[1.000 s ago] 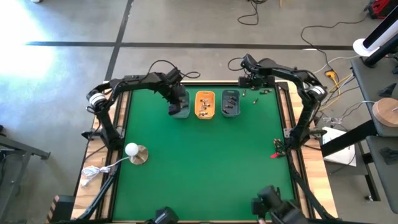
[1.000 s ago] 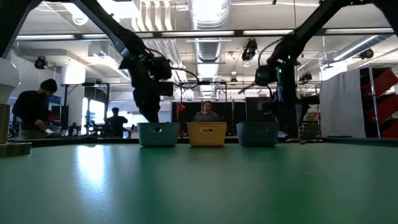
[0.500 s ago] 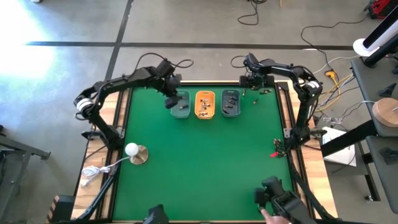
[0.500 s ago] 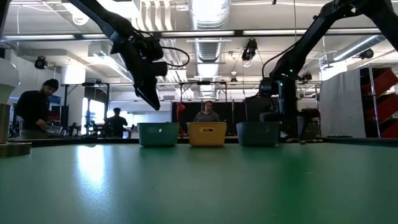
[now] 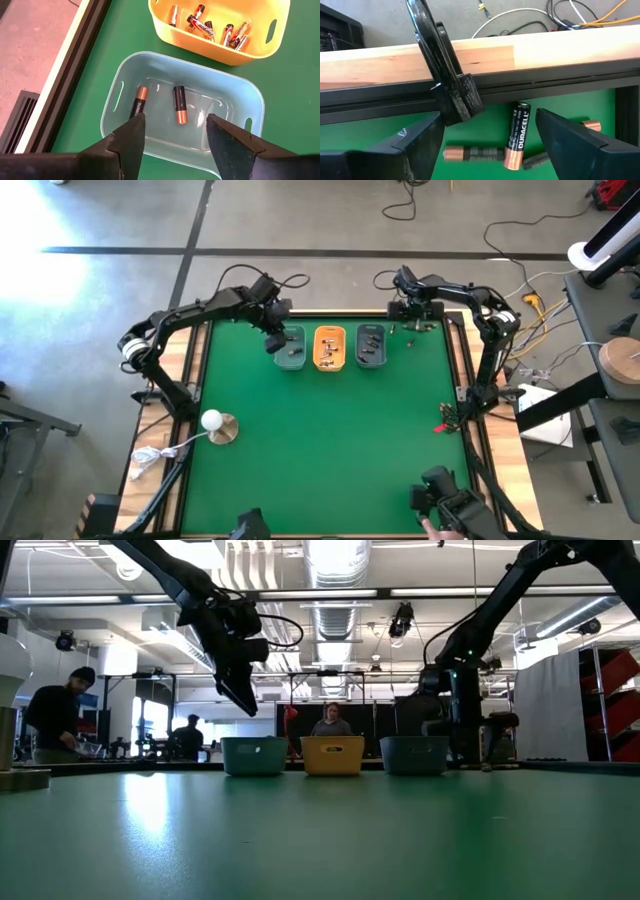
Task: Sort batteries
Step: Put the big brown battery into the green bin
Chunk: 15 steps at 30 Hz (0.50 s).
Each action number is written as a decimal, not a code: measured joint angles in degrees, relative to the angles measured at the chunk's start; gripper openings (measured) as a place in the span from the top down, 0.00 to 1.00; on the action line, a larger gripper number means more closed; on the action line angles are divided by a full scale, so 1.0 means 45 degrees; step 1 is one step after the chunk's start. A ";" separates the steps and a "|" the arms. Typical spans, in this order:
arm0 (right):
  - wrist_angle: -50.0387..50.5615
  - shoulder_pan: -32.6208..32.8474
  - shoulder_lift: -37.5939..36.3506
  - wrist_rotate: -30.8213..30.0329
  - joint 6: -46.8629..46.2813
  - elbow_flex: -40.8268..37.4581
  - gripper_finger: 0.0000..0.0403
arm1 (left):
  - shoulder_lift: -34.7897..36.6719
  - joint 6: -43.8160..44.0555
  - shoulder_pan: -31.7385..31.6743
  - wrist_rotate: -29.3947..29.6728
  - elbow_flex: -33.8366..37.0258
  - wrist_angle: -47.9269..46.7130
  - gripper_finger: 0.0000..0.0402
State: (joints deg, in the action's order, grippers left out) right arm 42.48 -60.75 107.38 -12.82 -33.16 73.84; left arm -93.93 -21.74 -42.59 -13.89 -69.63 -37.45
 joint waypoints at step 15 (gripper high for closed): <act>0.0485 -0.0051 -0.0091 0.0738 -0.0581 -0.0773 0.36 | -0.0004 0.0287 0.0000 0.0005 0.0000 0.0102 0.53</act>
State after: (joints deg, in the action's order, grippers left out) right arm 44.66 -60.98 106.97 -9.50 -35.78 70.37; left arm -93.95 -20.45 -42.59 -13.87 -69.63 -36.99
